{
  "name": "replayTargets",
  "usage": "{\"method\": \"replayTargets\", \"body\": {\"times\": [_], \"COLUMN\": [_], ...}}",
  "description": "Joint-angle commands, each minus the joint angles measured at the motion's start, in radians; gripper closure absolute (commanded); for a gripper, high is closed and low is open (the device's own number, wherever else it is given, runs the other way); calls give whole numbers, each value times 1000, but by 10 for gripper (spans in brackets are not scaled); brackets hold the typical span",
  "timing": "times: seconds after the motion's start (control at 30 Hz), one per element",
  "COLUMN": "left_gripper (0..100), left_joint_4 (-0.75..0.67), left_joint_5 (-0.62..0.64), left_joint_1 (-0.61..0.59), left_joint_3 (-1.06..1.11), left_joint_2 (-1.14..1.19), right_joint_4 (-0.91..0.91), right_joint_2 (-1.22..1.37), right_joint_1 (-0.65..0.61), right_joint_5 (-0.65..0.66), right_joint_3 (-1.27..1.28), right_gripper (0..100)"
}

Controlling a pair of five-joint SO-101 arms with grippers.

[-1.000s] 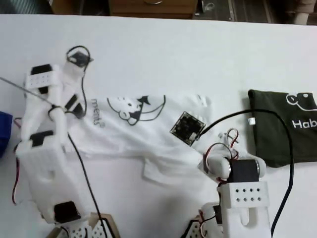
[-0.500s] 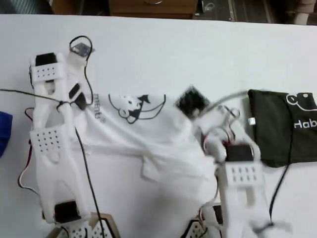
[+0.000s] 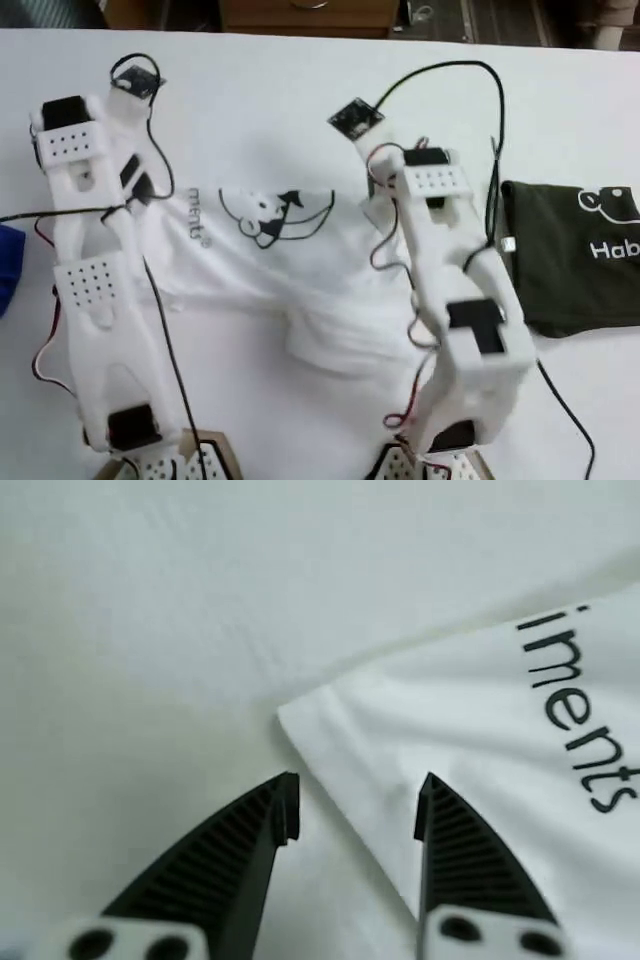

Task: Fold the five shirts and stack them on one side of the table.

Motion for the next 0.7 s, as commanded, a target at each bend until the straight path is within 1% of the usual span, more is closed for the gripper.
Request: {"method": "replayTargets", "body": {"times": [0.0, 0.1, 0.23, 0.33, 0.5, 0.67], "left_gripper": [786, 786, 786, 786, 786, 786], "left_joint_4": [8, -20, -97, -132, -118, -58], "left_joint_5": [11, 5, 2, -35, -38, -43], "left_joint_1": [34, 34, 14, 18, 26, 21], "left_joint_3": [35, 91, 186, 245, 217, 133], "left_joint_2": [-11, -9, -9, -9, -17, -14], "right_joint_4": [44, 48, 51, 51, 73, 150], "right_joint_2": [116, 183, 240, 278, 306, 305], "right_joint_1": [15, 64, 117, 140, 122, 91], "right_joint_5": [-5, -5, 3, 3, 3, 3], "right_joint_3": [-150, -218, -282, -330, -390, -493], "right_gripper": [829, 829, 829, 829, 827, 827]}}
